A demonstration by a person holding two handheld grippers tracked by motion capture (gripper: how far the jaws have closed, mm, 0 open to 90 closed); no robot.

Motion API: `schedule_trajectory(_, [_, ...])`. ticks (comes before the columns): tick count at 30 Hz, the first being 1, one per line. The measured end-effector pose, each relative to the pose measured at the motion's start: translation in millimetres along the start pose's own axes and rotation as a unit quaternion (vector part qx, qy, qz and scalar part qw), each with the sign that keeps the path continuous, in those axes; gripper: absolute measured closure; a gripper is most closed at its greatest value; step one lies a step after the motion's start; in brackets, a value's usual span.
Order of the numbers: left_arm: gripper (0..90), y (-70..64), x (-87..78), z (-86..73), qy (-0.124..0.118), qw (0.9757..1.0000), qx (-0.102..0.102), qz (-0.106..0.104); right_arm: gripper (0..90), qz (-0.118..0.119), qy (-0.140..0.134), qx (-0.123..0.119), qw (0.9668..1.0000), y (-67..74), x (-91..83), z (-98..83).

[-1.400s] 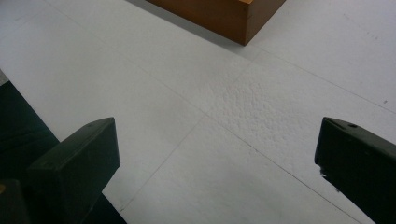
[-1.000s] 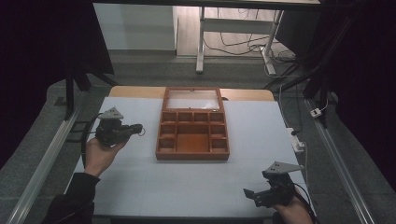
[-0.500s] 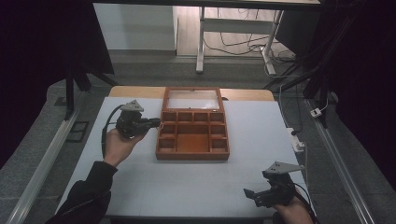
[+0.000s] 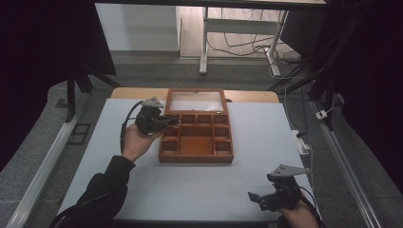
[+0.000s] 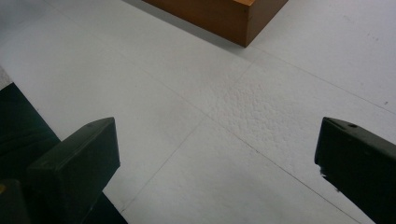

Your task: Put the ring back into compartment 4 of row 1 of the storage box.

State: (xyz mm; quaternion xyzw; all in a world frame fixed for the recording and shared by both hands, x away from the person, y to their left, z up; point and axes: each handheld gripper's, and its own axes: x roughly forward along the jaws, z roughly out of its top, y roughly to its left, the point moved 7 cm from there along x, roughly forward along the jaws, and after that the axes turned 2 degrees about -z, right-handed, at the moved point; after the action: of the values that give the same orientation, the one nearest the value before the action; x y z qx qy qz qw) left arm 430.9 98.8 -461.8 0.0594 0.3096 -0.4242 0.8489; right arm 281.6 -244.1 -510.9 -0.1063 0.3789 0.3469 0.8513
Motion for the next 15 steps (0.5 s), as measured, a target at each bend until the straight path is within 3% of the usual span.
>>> schedule_trajectory(9, [86.2,-5.1,26.7,15.7,0.005,0.9999,0.006,-0.013,0.0,0.002,-0.002,0.003,1.0,-0.4,-0.4,0.1])
schedule_trajectory(15, [86.3,-10.9,43.2,30.6,0.01,0.9996,0.021,-0.018,0.0,0.004,-0.003,0.003,1.0,-0.4,-0.6,0.2])
